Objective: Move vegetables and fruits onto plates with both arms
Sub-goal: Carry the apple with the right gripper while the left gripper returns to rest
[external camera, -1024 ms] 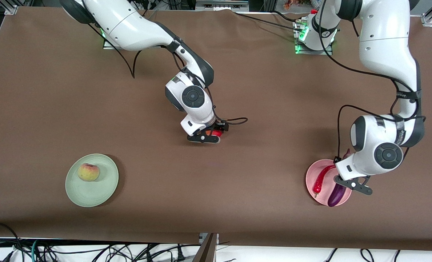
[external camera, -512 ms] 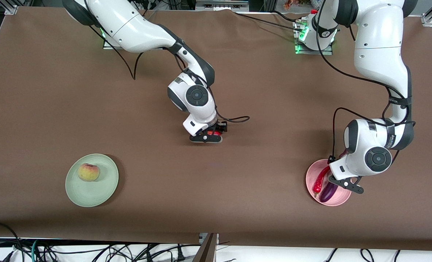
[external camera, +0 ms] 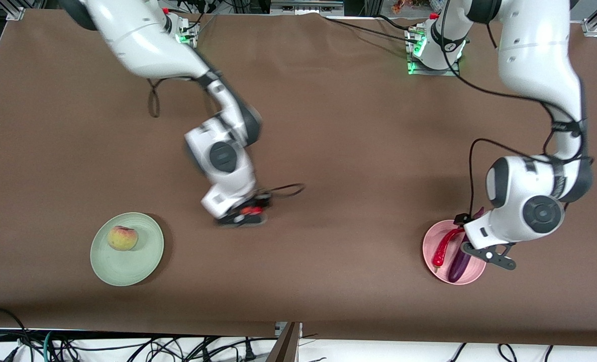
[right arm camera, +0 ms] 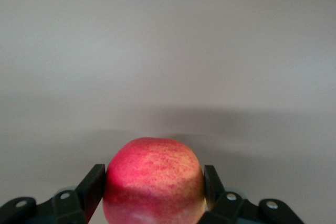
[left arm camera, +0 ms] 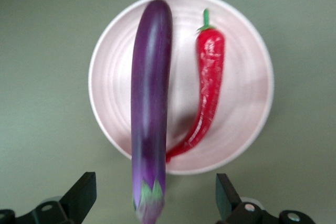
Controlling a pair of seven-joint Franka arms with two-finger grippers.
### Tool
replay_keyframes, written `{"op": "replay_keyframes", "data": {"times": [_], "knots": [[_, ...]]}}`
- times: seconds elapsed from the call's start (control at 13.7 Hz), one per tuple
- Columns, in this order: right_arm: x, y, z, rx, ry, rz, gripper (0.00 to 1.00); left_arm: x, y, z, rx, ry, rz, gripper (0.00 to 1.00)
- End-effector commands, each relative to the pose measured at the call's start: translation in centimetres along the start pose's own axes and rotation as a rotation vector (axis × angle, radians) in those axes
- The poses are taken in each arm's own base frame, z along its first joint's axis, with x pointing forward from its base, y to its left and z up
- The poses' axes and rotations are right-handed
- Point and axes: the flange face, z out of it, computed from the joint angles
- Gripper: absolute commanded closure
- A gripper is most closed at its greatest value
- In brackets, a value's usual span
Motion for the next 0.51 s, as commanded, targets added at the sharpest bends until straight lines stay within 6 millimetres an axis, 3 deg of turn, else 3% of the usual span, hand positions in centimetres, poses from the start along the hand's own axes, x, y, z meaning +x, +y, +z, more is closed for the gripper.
{"op": "replay_keyframes", "data": {"times": [0.0, 0.15, 0.22, 0.37, 0.44], "knots": [[2.4, 10.2, -1.2, -0.018, -0.018, -0.141, 0.65, -1.9, 1.4, -7.3, -0.046, 0.020, -0.030, 0.00], [3.3, 17.0, -0.6, -0.024, -0.030, -0.202, 0.65, -3.2, 2.6, -11.0, -0.070, 0.002, -0.087, 0.00], [3.5, 19.5, -0.5, -0.027, -0.034, -0.223, 0.64, -4.0, 3.1, -12.9, -0.085, -0.009, -0.108, 0.00], [3.5, 22.4, 0.2, -0.027, -0.037, -0.231, 0.64, -5.4, 5.2, -15.5, -0.114, -0.062, -0.195, 0.00], [3.5, 23.4, 0.4, -0.029, -0.039, -0.228, 0.64, -6.0, 6.7, -18.1, -0.117, -0.069, -0.225, 0.00]]}}
